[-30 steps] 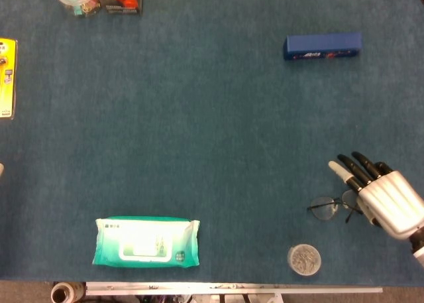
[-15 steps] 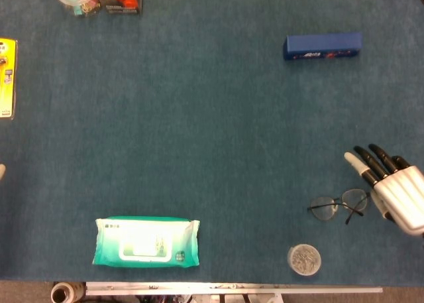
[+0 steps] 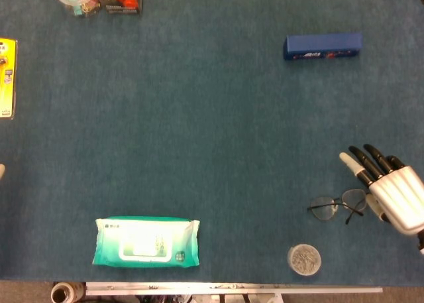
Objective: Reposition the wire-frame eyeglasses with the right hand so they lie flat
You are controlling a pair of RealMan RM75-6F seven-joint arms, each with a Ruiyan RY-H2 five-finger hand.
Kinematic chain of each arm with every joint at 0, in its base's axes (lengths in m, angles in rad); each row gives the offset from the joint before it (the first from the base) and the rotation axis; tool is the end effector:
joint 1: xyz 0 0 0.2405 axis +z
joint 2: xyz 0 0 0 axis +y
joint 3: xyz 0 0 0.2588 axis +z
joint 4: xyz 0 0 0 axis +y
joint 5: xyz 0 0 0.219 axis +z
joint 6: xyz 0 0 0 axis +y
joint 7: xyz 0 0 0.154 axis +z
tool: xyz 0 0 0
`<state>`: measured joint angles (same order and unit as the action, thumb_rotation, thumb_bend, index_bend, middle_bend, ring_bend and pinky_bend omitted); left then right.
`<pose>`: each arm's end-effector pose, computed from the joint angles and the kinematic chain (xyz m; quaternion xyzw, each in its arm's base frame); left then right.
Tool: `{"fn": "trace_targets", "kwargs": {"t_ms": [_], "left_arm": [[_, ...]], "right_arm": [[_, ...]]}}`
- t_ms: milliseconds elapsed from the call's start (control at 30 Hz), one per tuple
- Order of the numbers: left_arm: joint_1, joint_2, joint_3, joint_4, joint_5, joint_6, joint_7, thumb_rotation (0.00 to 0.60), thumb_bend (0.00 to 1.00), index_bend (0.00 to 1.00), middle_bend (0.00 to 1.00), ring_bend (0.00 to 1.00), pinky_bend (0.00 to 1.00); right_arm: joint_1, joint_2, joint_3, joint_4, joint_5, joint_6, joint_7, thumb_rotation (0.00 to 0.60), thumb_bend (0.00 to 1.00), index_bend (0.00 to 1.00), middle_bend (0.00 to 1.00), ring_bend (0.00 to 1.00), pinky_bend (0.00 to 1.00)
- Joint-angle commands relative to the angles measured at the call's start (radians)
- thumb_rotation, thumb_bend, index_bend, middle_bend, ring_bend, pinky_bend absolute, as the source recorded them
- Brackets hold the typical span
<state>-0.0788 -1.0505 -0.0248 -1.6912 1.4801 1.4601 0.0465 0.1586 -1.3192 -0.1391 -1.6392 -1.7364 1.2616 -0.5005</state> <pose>-0.3138 0.1835 0.1605 -0.6041 -0.3971 -0.3589 0.5903 -0.2593 -0.1496 0.0221 0.8061 -0.2753 0.2796 0.4429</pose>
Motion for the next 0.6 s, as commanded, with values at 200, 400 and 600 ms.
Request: {"fn": "trace_targets", "kwargs": {"t_ms": [200,400,600], "left_arm": [[0.000,0.000,0.000,-0.001,0.001,0.001,-0.001,0.600,0.19,0.56,0.51,0.36,0.44],[0.001,0.001,0.001,0.000,0.001,0.001,-0.001,0.600,0.19,0.56,0.51,0.36,0.44],[0.001,0.002,0.001,-0.002,0.002,0.002,-0.001,0.600,0.19,0.56,0.51,0.36,0.44]], "right_arm": [[0.004,-0.019,0.004,0.020,0.005,-0.007,0.008,0.600,0.35,0.00,0.10,0.09,0.34],[0.009,-0.036,0.004,0.039,0.011,-0.018,0.021,0.600,0.35,0.00,0.10,0.09,0.34],[0.014,-0.051,0.003,0.055,0.015,-0.029,0.026,0.600,0.35,0.00,0.10,0.09,0.34]]}}
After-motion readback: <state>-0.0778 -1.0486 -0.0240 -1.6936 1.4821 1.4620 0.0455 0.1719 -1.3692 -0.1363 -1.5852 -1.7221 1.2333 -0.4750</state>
